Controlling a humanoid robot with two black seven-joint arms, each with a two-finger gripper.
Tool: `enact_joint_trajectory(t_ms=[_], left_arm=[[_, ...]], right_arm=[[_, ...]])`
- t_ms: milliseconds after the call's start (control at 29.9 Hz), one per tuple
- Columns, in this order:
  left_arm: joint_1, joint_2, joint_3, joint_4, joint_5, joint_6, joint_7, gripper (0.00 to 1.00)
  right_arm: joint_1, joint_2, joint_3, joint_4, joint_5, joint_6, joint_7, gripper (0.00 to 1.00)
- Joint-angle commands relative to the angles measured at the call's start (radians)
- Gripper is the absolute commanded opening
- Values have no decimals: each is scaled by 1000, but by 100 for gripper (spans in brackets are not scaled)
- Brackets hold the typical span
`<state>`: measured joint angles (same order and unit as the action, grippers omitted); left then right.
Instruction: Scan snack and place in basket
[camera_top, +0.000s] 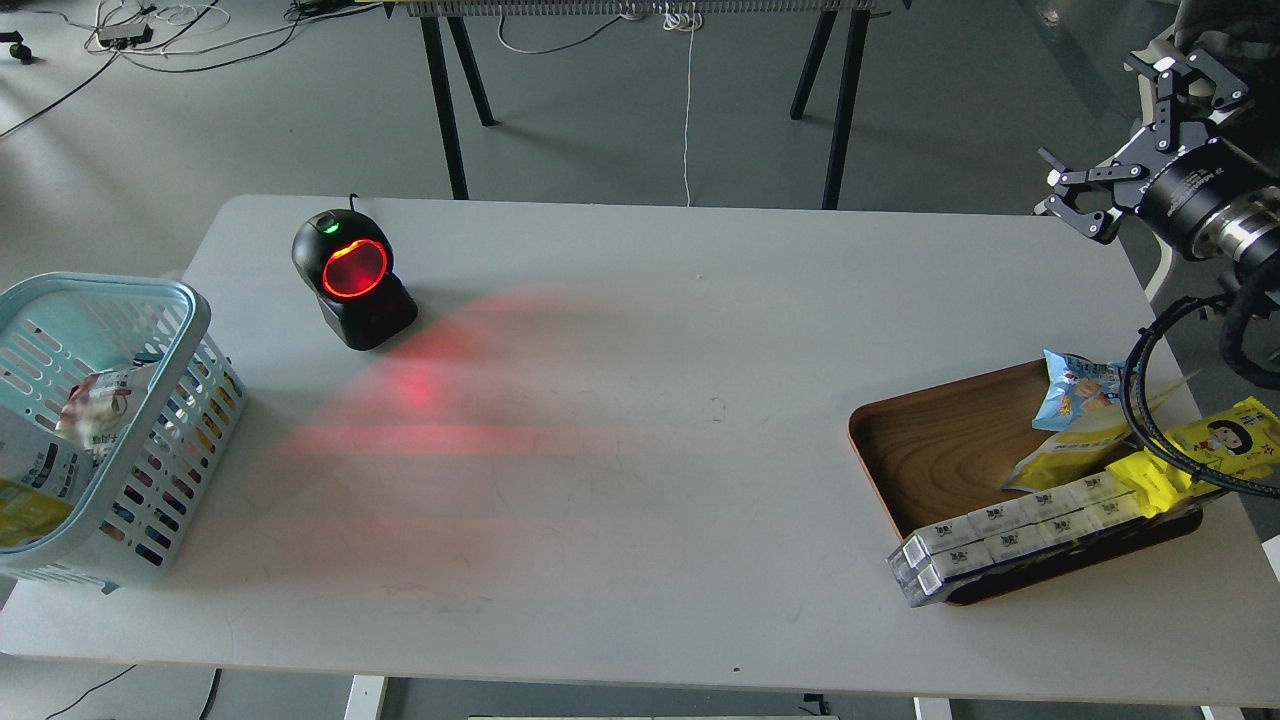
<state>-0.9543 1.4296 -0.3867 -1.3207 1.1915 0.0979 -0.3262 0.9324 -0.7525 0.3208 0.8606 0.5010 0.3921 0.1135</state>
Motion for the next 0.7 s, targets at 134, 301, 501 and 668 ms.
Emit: enact_joint_trajectory(t_ms=[134,301,501,668], left_arm=[[-60,-440,-115,210,-326,-40,121,99],[-60,-621,-152,345,-689,-102,167,99],[-22,-715,-152,436,-1062,-263,170,99],[60,-741,-153,436,-1194,-345,171,99]], right_arm=[[-1,-2,37,20,-1,-15,0,98],[-9,-34,38,87,-1,-33,0,98],[-29,-152,41,225,-1,-38,3,98],[-70,-235,44,294,-1,-26,38,98]])
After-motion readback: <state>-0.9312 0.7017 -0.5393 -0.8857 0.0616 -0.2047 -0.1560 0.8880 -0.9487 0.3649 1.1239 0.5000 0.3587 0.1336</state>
